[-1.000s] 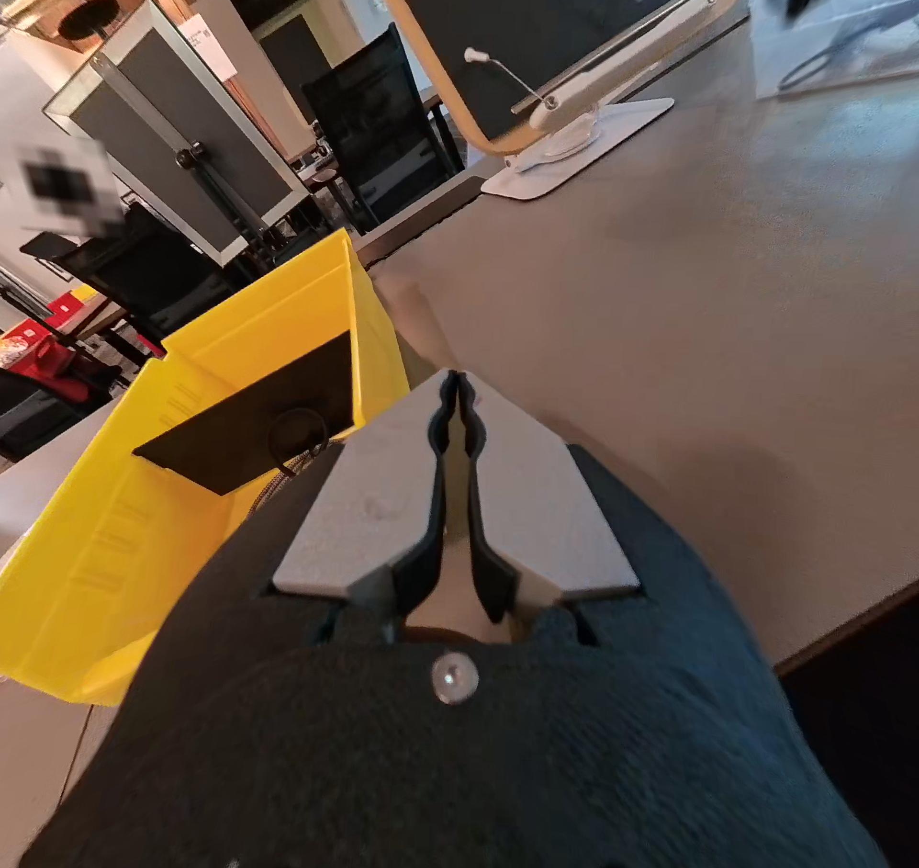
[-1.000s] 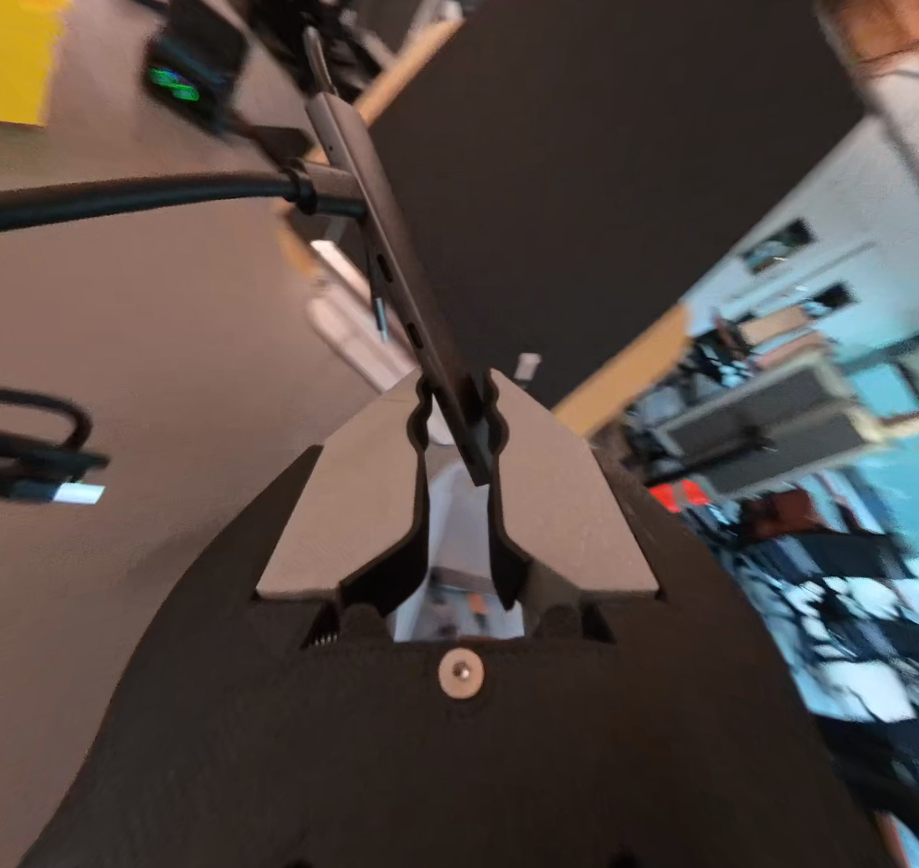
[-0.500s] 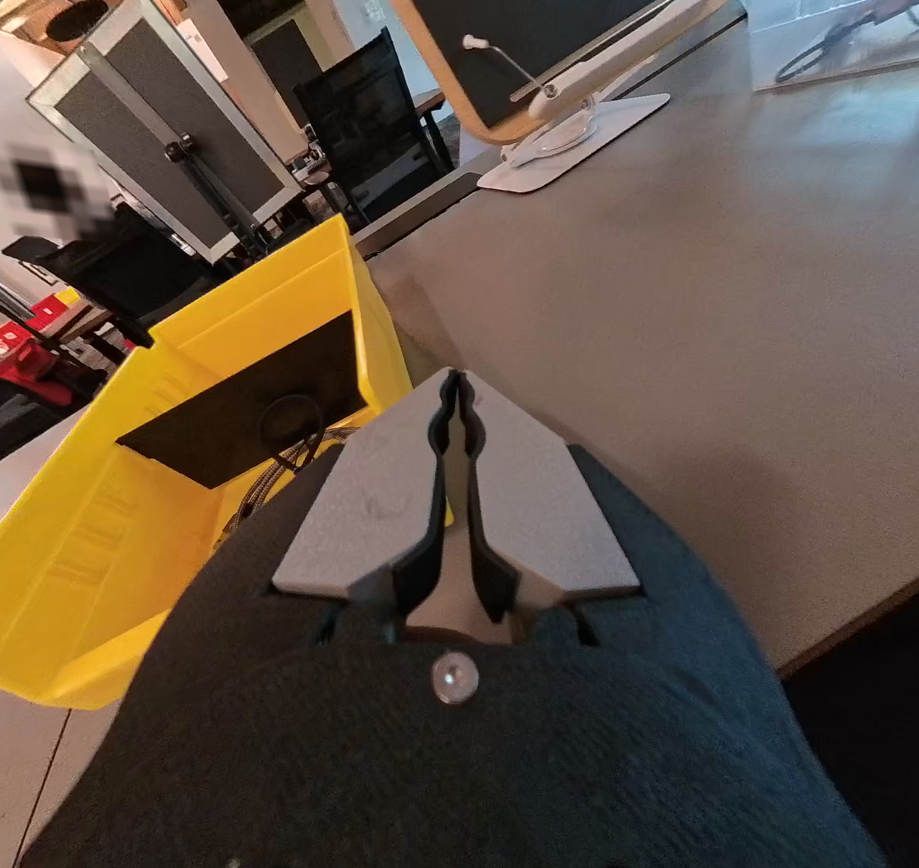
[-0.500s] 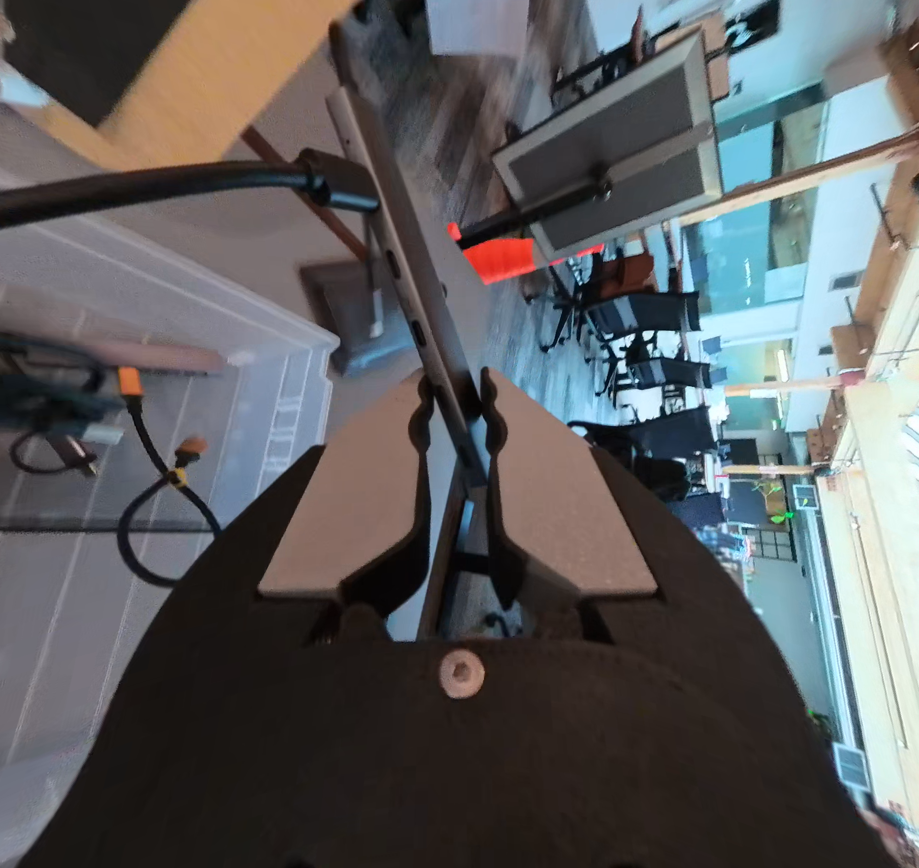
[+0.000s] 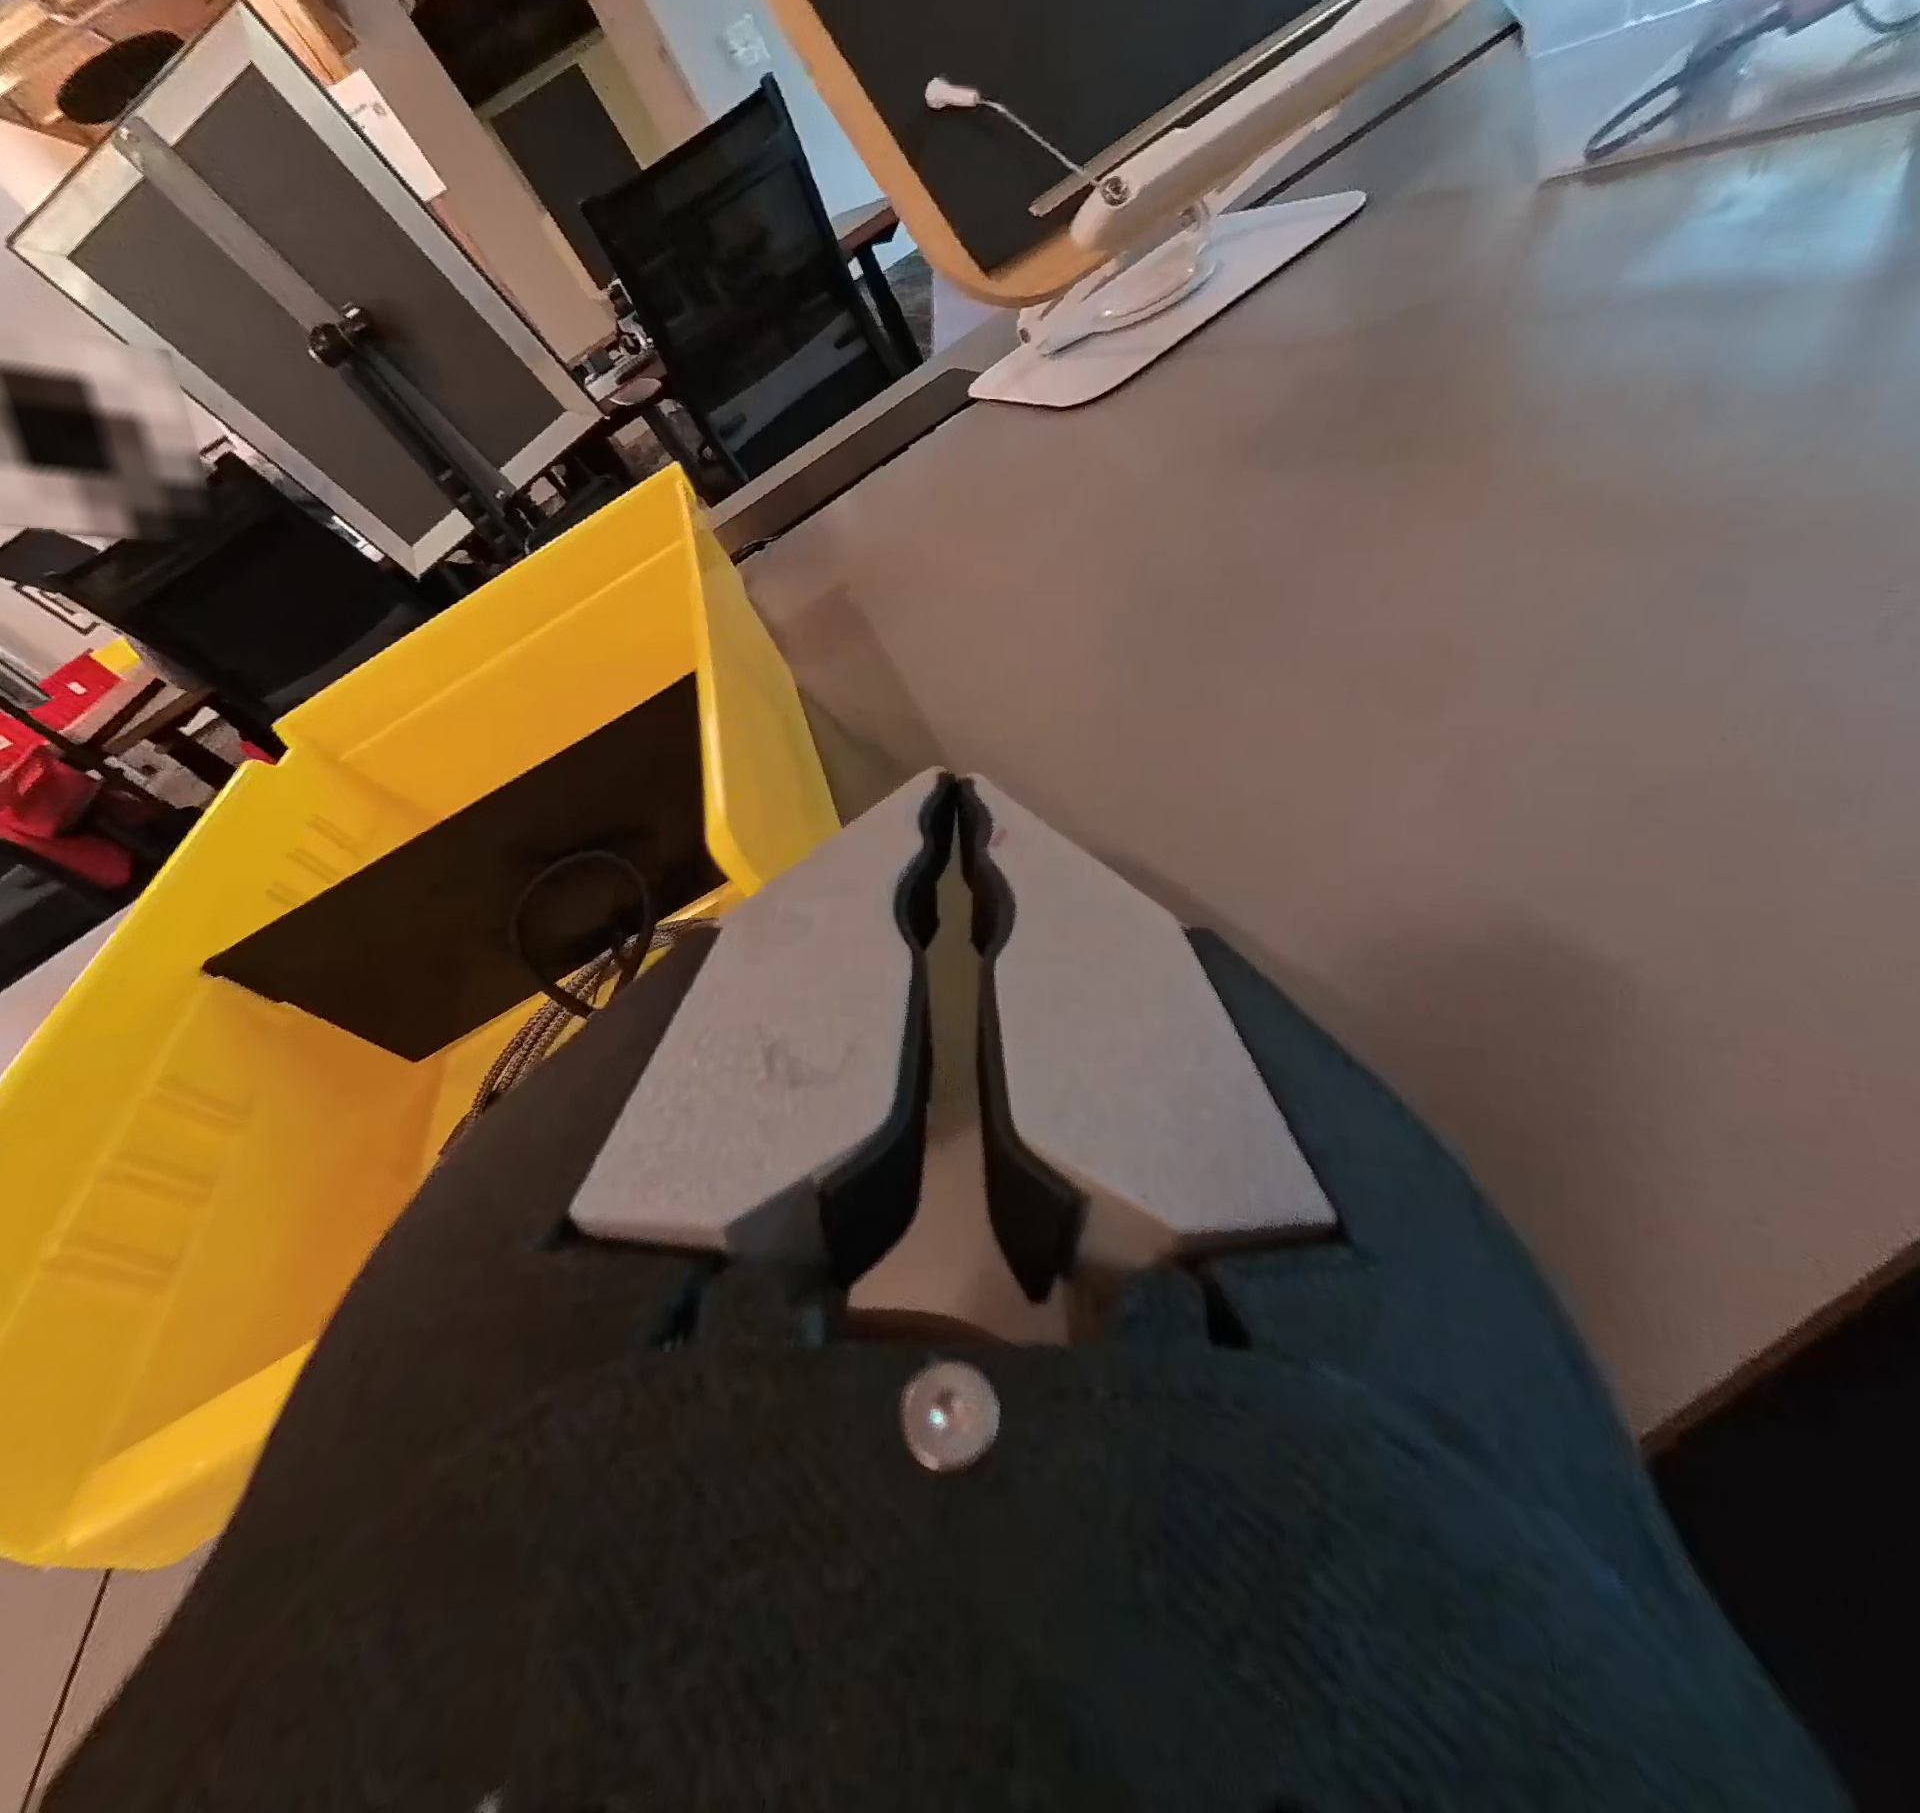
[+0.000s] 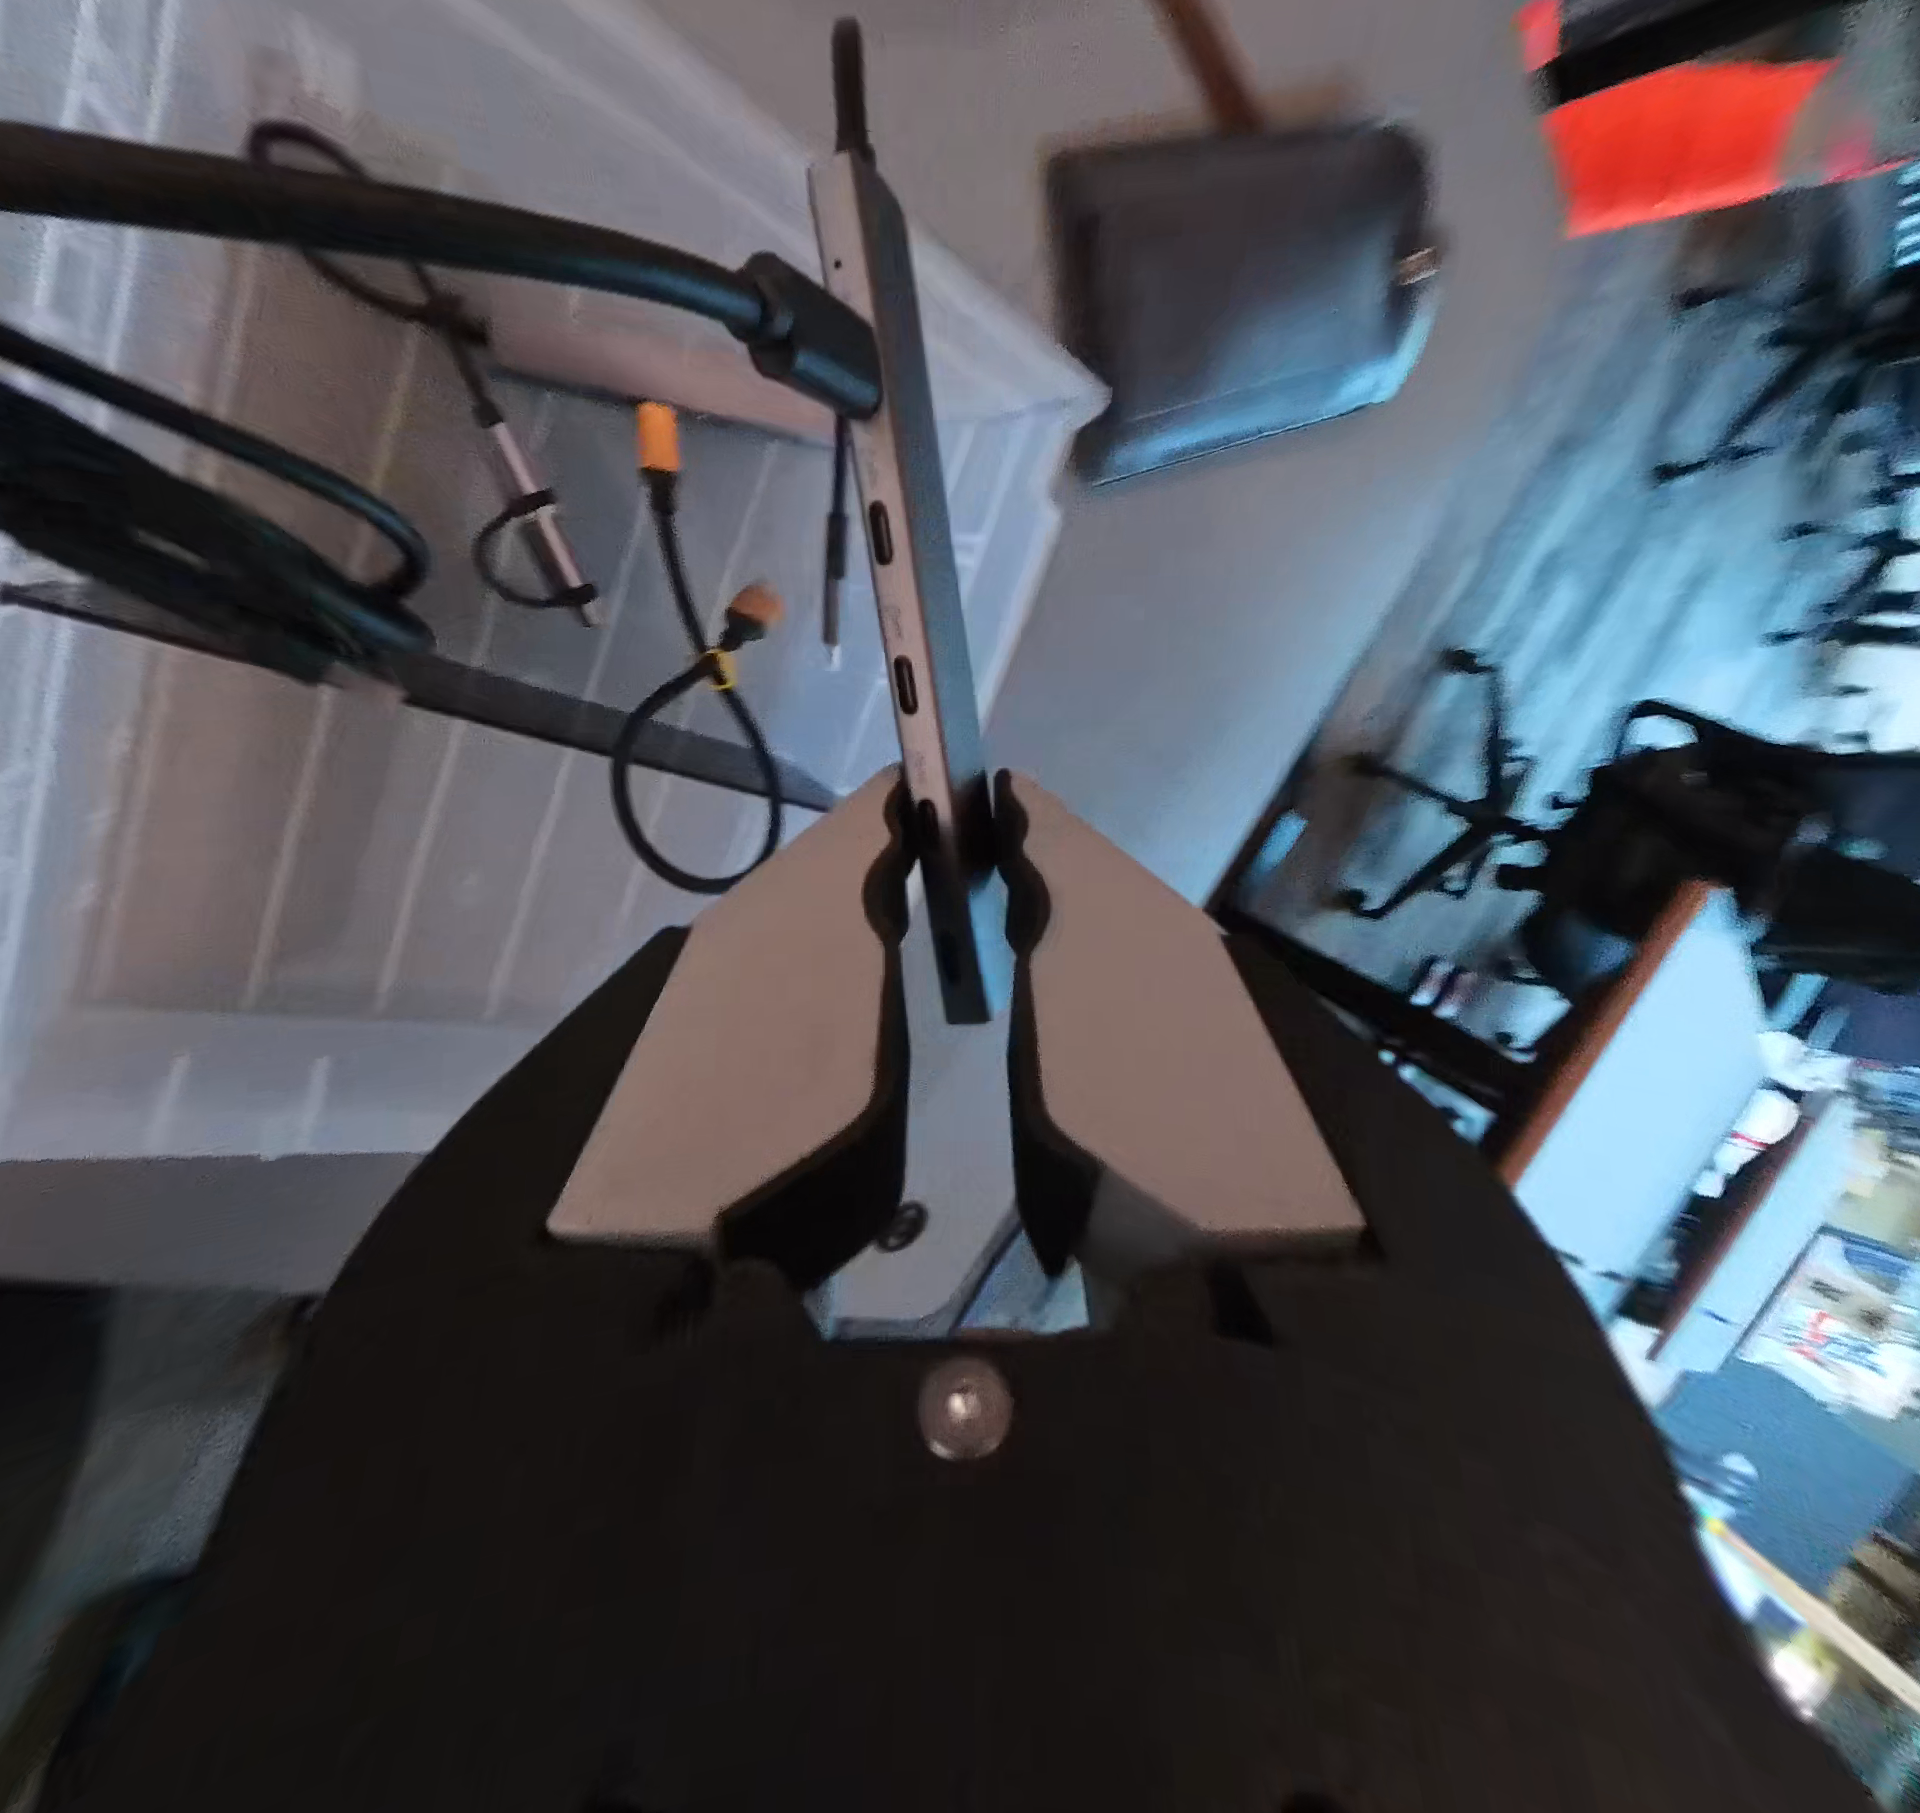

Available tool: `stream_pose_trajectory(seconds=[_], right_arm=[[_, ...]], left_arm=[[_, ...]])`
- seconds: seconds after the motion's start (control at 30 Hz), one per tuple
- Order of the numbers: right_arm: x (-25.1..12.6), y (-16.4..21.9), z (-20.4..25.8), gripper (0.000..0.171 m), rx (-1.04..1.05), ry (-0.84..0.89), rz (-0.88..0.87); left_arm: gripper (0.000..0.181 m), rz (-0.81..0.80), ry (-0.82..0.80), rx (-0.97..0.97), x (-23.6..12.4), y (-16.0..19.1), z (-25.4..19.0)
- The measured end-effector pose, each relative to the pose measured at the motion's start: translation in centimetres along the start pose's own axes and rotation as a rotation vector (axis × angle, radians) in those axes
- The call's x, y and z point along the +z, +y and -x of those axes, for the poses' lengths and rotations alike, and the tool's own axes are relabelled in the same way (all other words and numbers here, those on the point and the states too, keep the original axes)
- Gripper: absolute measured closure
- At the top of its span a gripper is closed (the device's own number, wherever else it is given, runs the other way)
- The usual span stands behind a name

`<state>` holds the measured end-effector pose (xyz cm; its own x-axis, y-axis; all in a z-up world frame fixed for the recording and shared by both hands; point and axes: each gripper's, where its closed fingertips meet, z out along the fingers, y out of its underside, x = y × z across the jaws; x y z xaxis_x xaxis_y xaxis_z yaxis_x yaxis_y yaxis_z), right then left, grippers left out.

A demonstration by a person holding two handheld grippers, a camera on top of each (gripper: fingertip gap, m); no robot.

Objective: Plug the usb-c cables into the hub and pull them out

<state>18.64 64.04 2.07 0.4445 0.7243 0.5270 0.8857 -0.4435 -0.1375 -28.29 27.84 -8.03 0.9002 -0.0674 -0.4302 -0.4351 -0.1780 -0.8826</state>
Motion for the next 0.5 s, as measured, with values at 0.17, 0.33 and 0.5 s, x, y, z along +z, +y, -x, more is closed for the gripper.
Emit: stream_pose_trajectory(seconds=[0.17, 0.33, 0.5], right_arm=[[6.5, 1.6, 0.9, 0.161, -0.072, -0.017, 0.215], [12.9, 2.3, 4.5, 0.160, -0.285, 0.007, 0.357], [13.7, 1.2, 6.4, 0.159, -0.372, 0.000, 0.312]], left_arm=[[0.181, -0.001, 0.001, -0.009, 0.0, 0.0, 0.0], [0.181, 0.000, 0.024, -0.055, -0.2, -0.2, -0.1], [0.181, 0.003, 0.024, -0.092, -0.7, -0.7, 0.4]])
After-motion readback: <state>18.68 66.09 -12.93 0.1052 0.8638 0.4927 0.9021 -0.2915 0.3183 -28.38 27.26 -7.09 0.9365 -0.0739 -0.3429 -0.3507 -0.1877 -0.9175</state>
